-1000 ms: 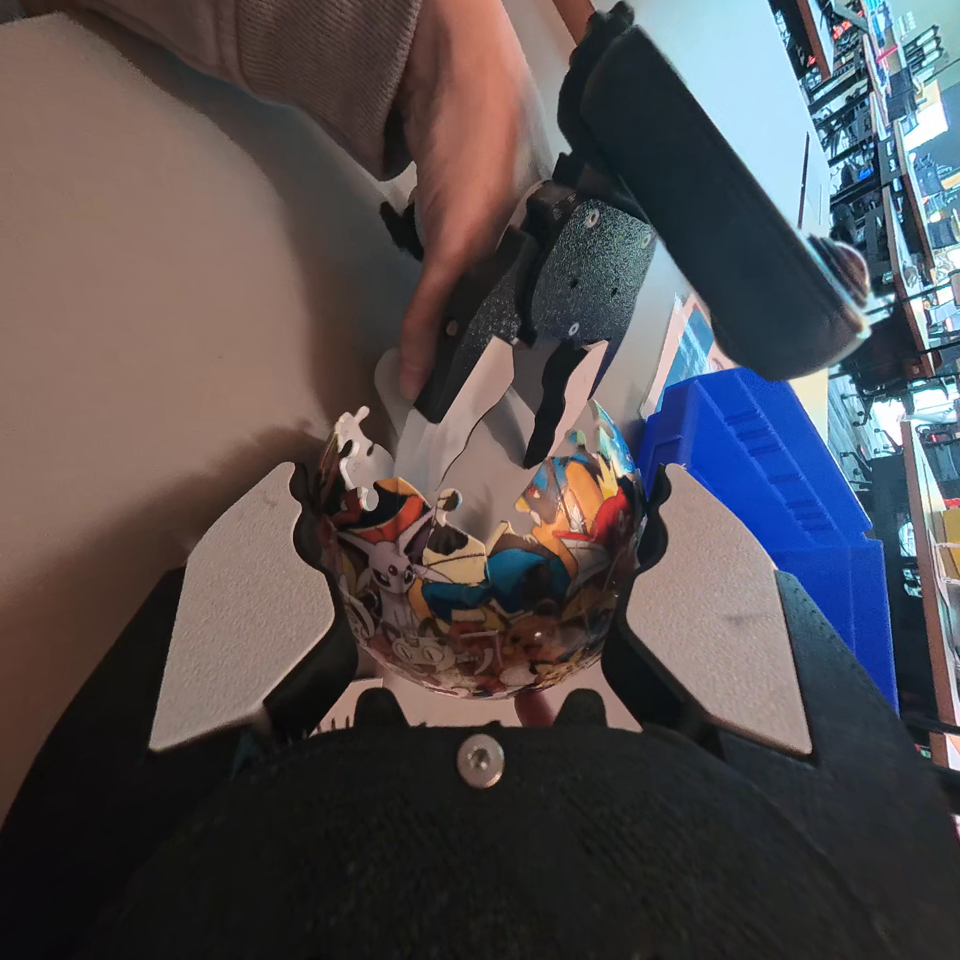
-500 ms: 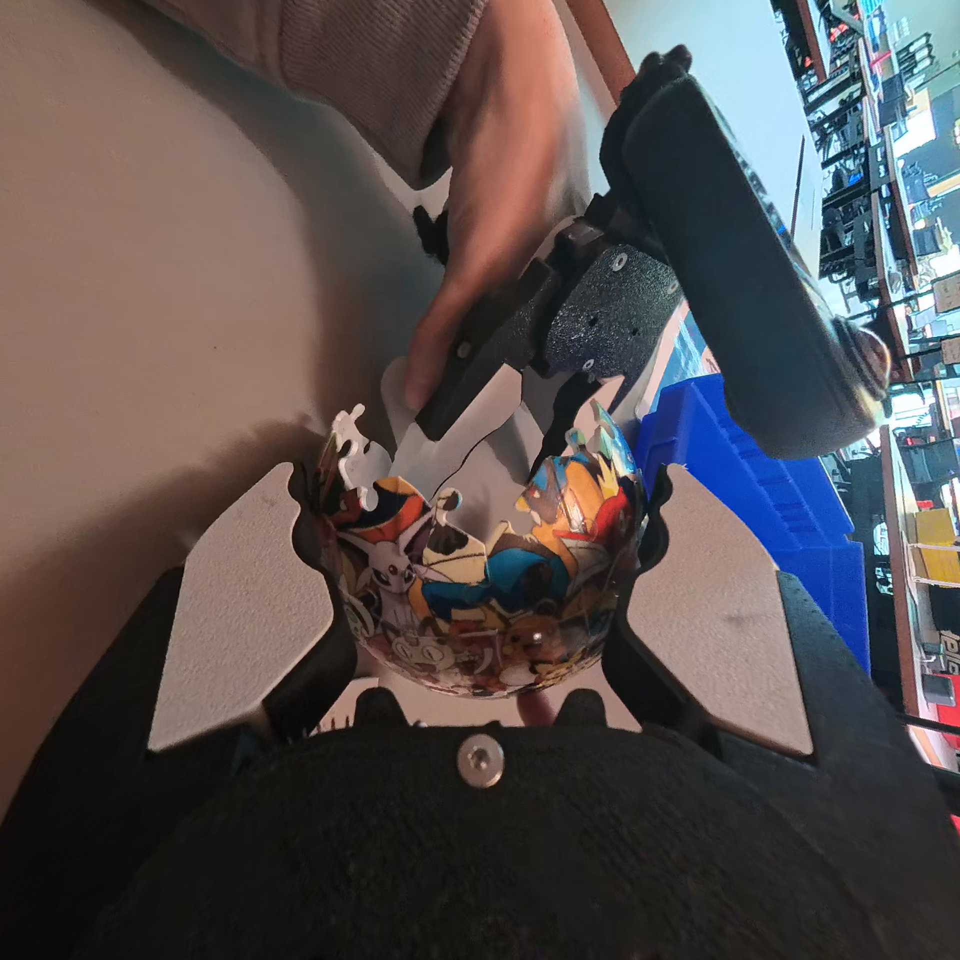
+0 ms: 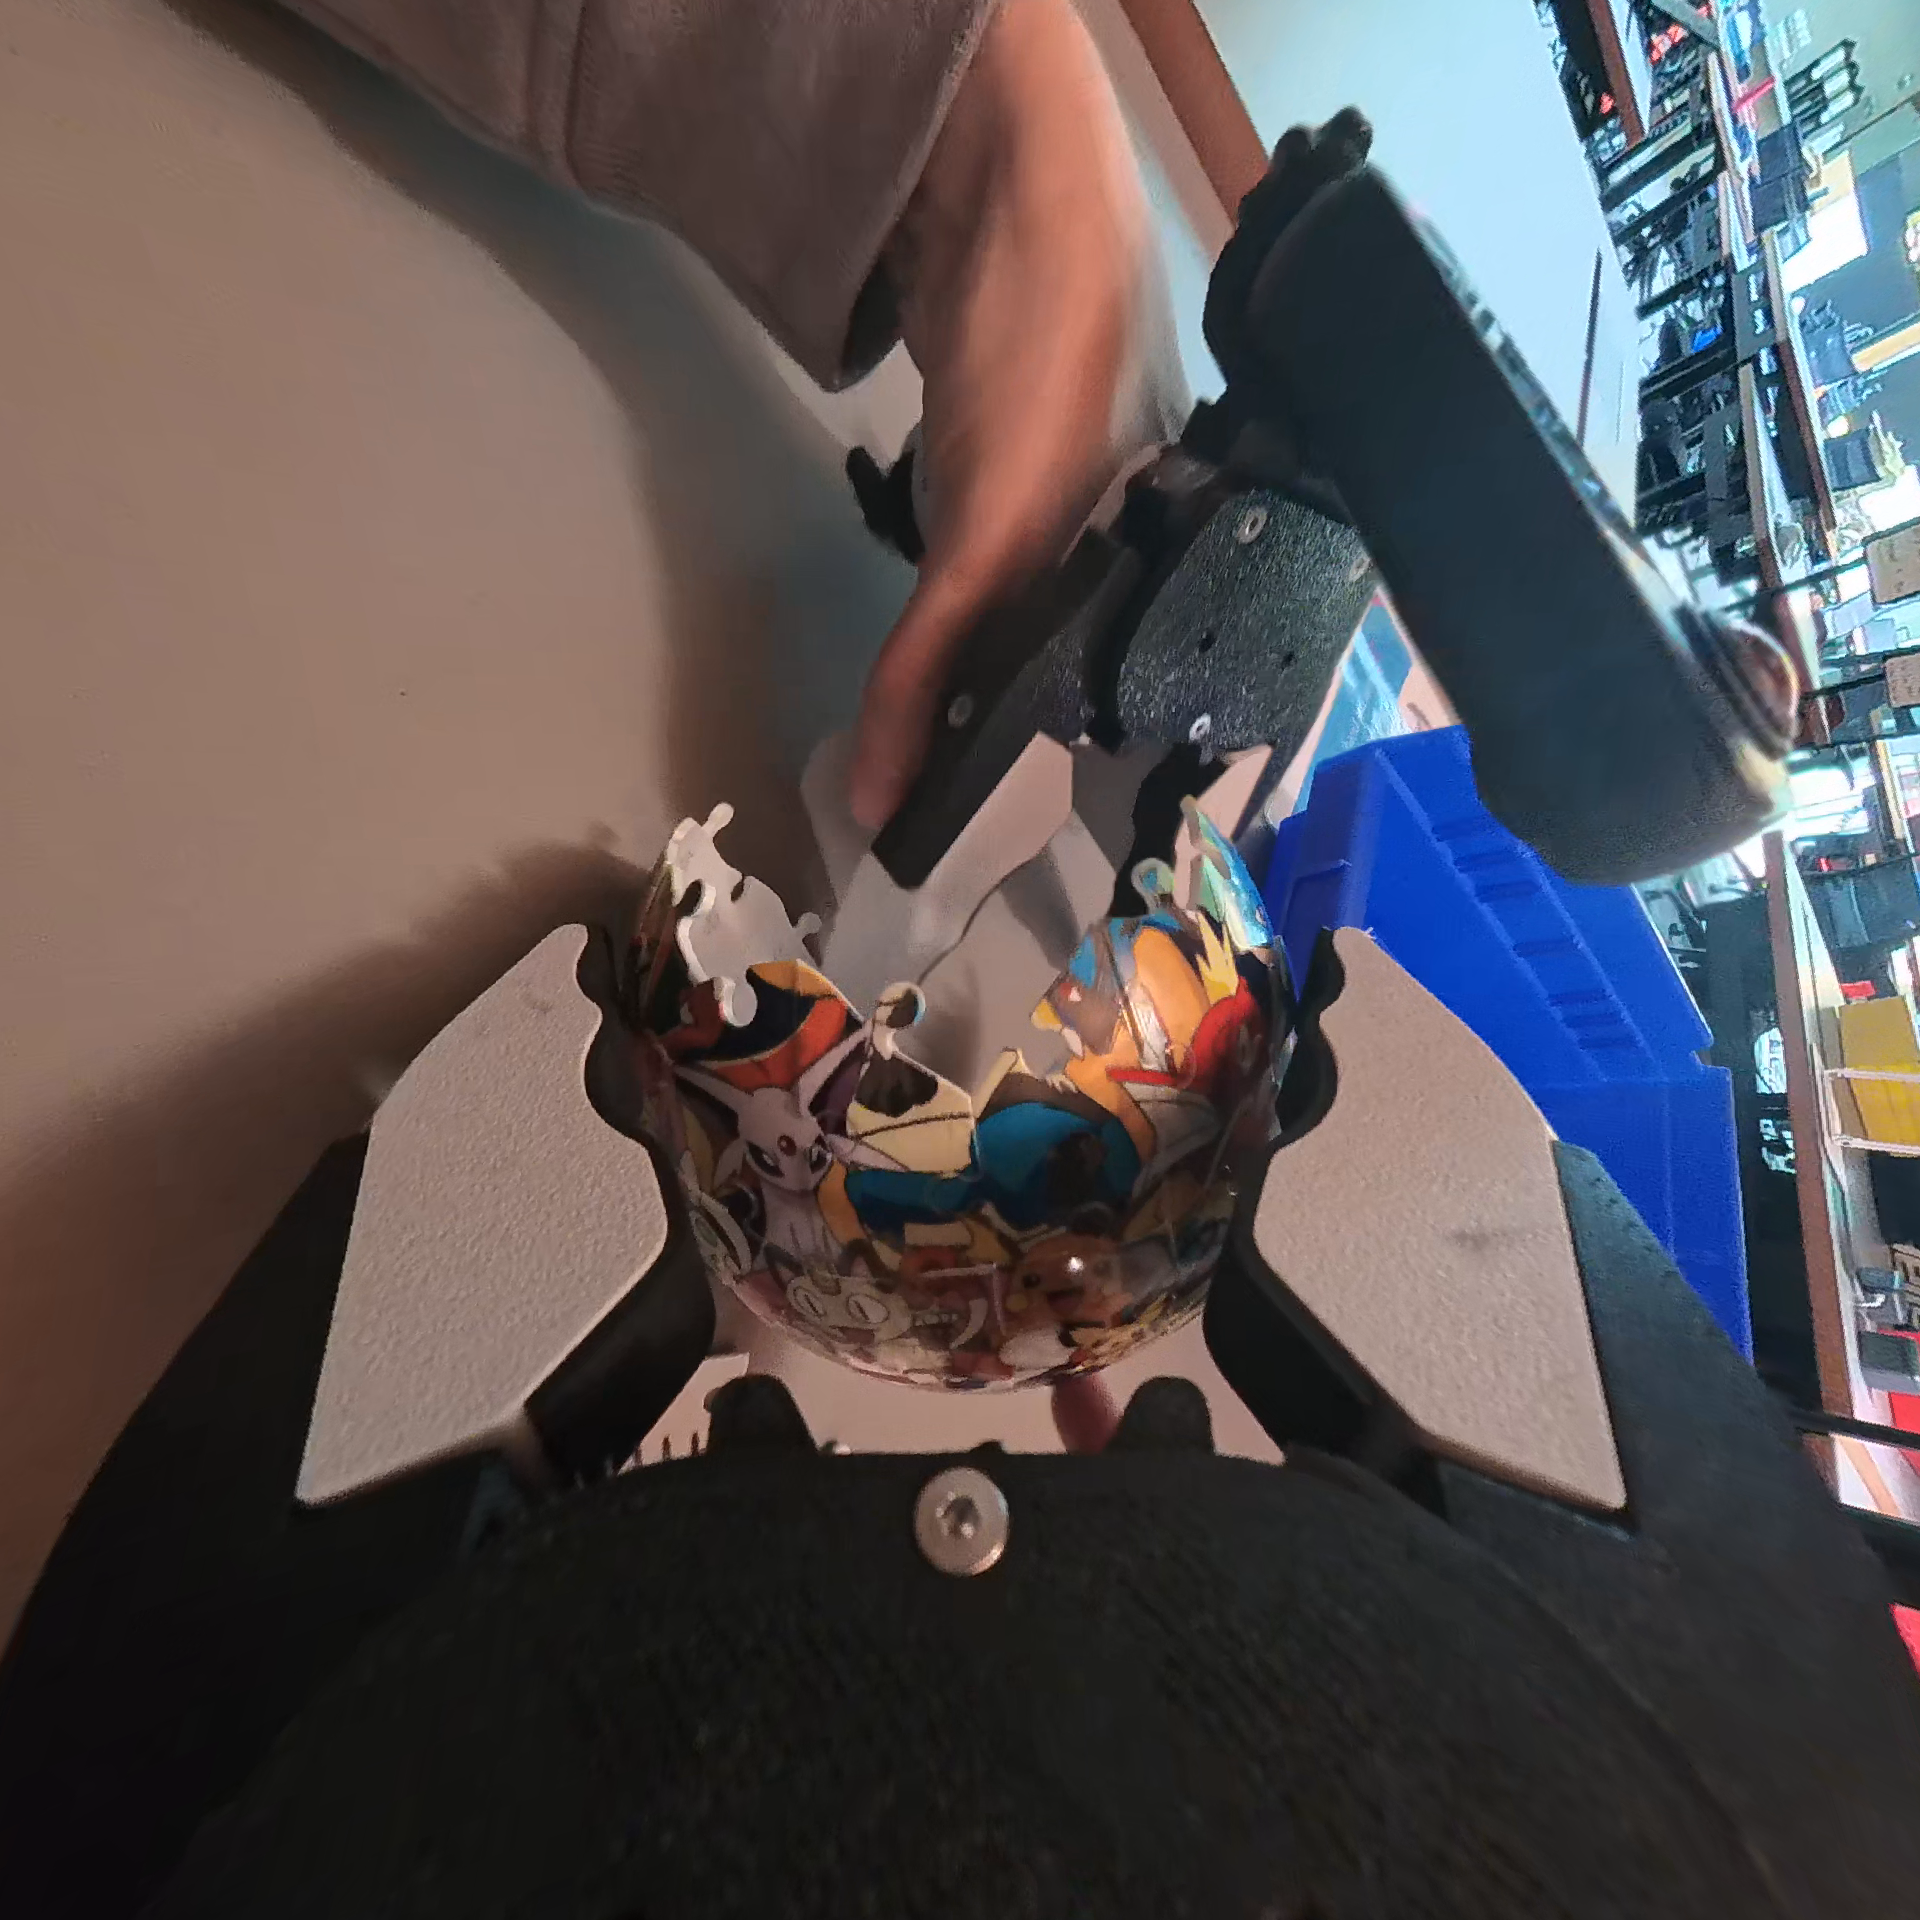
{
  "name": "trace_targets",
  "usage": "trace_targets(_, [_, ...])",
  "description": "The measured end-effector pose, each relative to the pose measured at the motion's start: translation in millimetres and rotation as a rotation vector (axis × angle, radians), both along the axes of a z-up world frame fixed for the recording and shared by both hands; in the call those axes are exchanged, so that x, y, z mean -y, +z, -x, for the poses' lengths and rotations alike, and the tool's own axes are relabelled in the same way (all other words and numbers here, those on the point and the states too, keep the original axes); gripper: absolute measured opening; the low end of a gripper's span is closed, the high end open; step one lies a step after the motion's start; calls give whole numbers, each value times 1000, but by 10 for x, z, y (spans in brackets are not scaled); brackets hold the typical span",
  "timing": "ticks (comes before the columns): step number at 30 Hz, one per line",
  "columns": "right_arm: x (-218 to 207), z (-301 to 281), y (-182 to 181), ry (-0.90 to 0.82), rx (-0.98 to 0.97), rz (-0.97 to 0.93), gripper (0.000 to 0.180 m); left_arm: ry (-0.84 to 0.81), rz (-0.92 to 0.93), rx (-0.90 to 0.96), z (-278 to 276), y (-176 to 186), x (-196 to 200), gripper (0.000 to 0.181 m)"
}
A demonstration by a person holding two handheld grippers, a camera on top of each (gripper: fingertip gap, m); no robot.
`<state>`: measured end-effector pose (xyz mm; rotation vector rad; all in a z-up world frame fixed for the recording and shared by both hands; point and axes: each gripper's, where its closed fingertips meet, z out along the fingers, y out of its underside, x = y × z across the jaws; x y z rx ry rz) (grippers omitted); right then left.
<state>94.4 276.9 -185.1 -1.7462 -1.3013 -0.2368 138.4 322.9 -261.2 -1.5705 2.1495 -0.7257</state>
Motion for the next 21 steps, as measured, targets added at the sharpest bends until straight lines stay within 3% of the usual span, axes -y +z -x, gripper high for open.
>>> trace_targets(11, [-11, -86, 6, -19, -55, -9, 123, 27, 31, 42, -202, -9, 27, 100])
trace_targets(21, [-15, -145, -1, -36, -96, -14, 125, -32, 52, 28, -217, -12, 93, 91])
